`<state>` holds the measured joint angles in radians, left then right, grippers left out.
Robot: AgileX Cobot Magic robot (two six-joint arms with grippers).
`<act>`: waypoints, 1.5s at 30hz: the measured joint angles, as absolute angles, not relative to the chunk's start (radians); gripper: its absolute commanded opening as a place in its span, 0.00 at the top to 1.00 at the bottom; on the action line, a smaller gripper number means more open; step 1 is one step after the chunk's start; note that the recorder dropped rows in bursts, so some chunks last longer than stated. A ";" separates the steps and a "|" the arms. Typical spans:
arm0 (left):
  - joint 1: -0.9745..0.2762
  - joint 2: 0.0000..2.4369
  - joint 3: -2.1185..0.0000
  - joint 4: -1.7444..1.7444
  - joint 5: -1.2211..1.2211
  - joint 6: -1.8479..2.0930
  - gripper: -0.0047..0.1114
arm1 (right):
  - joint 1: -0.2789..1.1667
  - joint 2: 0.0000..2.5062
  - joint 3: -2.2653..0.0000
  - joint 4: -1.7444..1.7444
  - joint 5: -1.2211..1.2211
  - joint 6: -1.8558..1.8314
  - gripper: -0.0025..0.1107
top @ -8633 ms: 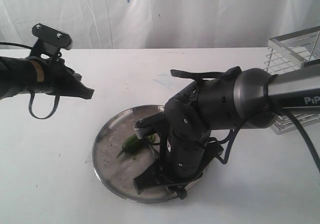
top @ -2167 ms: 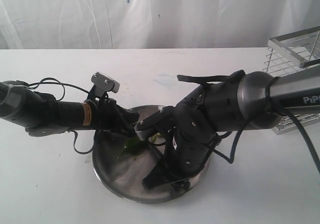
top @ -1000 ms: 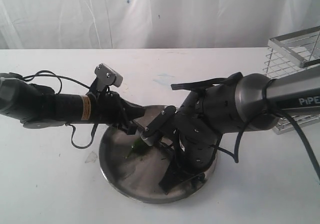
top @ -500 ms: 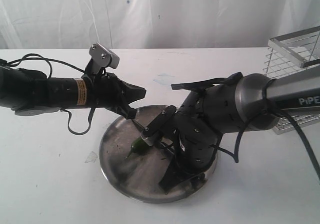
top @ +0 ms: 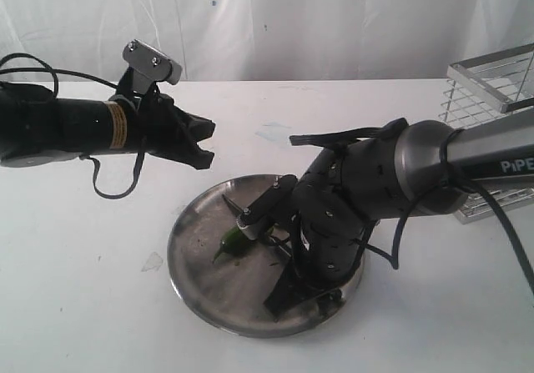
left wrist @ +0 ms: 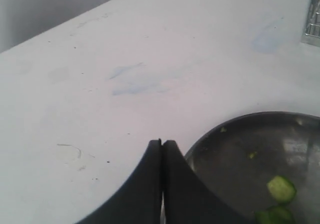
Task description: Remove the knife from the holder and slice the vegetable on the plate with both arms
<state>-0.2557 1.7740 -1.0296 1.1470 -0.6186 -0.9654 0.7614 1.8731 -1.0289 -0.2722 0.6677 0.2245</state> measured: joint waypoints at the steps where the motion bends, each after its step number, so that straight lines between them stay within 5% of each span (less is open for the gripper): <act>1: -0.256 1.762 -1.030 1.147 -0.607 -0.967 0.96 | 0.761 1.873 -1.029 -0.271 0.666 0.227 0.98; 45: -0.256 1.730 -1.030 1.168 -0.508 -0.985 0.96 | 0.715 1.783 -1.023 -0.136 0.677 0.268 0.98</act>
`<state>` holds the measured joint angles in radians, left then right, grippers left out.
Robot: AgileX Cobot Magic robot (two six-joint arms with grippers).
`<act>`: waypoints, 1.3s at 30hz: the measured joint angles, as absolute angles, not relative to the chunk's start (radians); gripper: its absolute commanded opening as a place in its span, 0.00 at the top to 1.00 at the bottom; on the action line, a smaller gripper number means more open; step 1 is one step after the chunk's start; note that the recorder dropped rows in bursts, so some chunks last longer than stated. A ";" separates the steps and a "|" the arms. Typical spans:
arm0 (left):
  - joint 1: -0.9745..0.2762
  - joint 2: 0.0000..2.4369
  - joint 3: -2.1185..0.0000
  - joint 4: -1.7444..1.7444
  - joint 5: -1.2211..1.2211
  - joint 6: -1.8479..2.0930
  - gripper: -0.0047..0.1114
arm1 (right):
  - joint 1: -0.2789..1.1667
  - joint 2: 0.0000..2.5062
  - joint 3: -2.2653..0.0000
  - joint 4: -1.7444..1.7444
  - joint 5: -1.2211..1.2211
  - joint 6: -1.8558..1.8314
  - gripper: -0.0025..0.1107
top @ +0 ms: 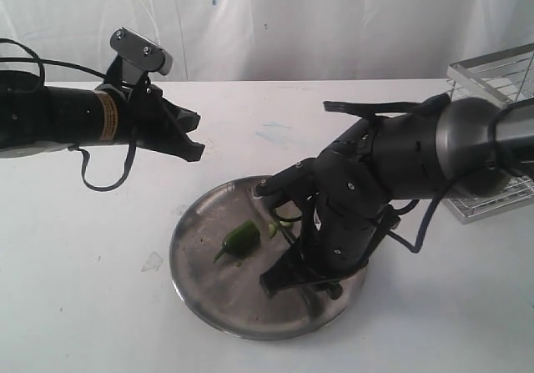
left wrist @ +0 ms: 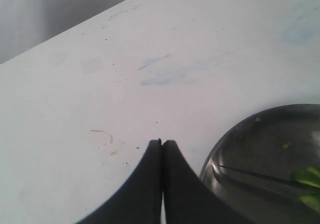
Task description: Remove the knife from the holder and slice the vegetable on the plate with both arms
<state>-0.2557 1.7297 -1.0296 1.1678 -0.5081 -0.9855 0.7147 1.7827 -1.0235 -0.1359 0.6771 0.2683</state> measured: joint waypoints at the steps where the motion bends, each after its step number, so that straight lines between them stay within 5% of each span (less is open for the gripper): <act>1: -0.256 1.730 -1.030 1.168 -0.508 -0.985 0.96 | 0.715 1.771 -1.023 -0.136 0.677 0.266 0.98; 8: -0.256 1.730 -1.030 1.170 -0.506 -1.002 0.96 | 0.715 1.626 -1.015 -0.129 0.748 0.169 0.98; 20: -0.257 1.475 -1.014 1.391 -0.144 -1.247 0.96 | 0.715 1.542 -1.015 -0.124 0.822 -0.098 0.98; 28: -0.248 1.495 -1.015 1.697 -0.399 -1.832 0.96 | 0.715 1.531 -1.015 -0.124 0.801 -0.107 0.98; 33: -0.209 1.509 -1.025 1.724 -0.497 -1.869 0.96 | 0.715 1.531 -1.015 -0.110 0.810 -0.107 0.98; 39: -0.197 1.506 -0.952 1.742 -0.036 -1.667 0.96 | 0.715 1.531 -1.009 -0.084 0.812 -0.109 0.98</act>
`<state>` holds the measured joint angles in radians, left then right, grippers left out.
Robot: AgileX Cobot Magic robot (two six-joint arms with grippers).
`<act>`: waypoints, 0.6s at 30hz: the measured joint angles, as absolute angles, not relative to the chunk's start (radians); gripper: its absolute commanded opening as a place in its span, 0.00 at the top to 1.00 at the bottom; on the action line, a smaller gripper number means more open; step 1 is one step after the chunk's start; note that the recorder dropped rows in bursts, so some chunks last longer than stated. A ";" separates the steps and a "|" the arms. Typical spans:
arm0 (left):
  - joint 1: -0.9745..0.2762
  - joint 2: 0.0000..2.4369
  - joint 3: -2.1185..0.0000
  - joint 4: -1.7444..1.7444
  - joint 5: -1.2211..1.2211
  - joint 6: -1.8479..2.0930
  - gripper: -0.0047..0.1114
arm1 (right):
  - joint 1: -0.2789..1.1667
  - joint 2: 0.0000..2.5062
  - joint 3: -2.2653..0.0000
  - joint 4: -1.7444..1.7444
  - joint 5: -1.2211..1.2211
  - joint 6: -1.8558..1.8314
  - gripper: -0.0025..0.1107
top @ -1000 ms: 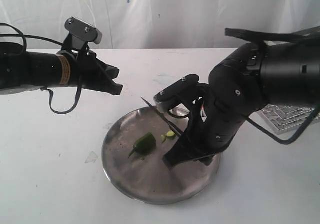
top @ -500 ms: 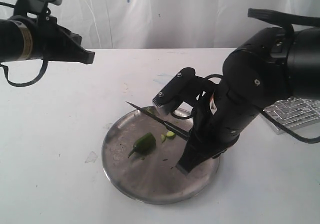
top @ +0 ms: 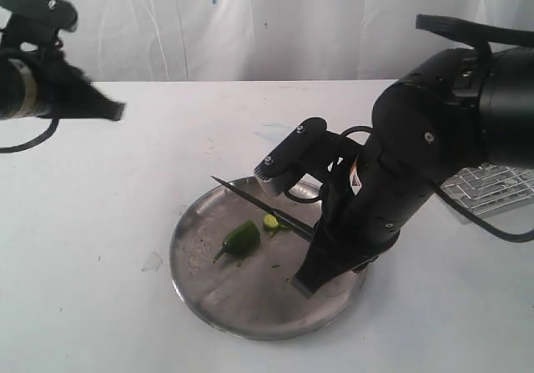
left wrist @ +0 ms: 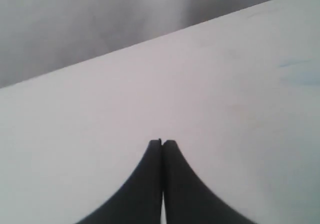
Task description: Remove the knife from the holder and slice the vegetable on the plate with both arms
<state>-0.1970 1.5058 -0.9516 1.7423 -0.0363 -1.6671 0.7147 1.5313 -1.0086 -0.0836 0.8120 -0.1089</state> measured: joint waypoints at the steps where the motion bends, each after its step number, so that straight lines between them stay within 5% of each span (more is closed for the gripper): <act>1: -0.195 1.506 -0.925 1.742 0.093 -1.613 0.96 | 0.715 1.531 -1.005 -0.084 0.814 -0.113 0.98; 3: -0.185 1.506 -0.868 1.594 0.358 -1.444 0.96 | 0.715 1.531 -1.005 -0.084 0.814 -0.120 0.98; 7: -0.215 1.508 -0.880 0.793 0.295 -0.676 0.96 | 0.715 1.531 -1.005 -0.083 0.804 -0.122 0.98; 11: -0.255 1.585 -1.085 0.000 0.600 0.174 0.96 | 0.715 1.531 -1.005 -0.083 0.799 -0.111 0.98; 18: -0.256 1.594 -1.114 -0.325 0.612 0.439 0.96 | 0.686 1.557 -1.005 -0.094 0.693 -0.008 0.98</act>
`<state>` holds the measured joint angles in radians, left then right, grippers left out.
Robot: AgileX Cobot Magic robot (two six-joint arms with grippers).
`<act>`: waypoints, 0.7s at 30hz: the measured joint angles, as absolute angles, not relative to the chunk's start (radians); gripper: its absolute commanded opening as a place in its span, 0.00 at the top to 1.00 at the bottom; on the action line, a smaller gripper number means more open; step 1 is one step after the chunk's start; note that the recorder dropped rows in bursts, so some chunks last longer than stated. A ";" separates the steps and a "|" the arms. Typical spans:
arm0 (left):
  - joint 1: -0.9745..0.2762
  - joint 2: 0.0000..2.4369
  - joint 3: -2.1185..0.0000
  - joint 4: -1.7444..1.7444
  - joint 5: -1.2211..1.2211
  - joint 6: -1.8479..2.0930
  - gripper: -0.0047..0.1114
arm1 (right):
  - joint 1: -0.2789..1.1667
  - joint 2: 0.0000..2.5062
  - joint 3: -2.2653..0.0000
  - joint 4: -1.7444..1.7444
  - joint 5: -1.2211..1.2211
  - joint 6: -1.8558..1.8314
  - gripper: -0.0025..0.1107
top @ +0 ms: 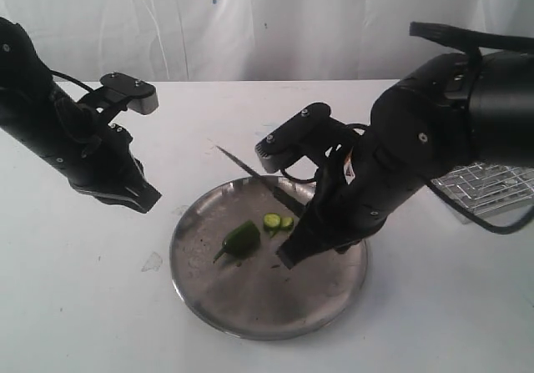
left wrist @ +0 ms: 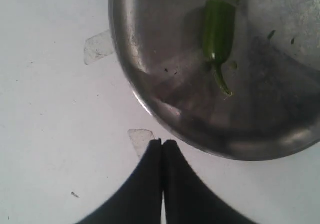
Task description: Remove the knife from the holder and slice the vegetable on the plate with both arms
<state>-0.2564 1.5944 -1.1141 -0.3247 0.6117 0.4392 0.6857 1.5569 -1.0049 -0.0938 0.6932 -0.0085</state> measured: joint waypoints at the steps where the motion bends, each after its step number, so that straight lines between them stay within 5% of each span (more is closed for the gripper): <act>1: -0.256 1.594 -1.114 -0.325 0.607 0.444 0.96 | 0.653 1.601 -1.021 -0.088 0.666 0.025 0.98; 16: -0.256 1.594 -1.114 -0.349 0.584 0.451 0.96 | 0.603 1.730 -1.043 0.000 0.687 -0.010 0.97; 21: -0.256 1.594 -1.114 -0.349 0.584 0.451 0.96 | 0.603 1.784 -1.044 0.005 0.679 -0.010 0.85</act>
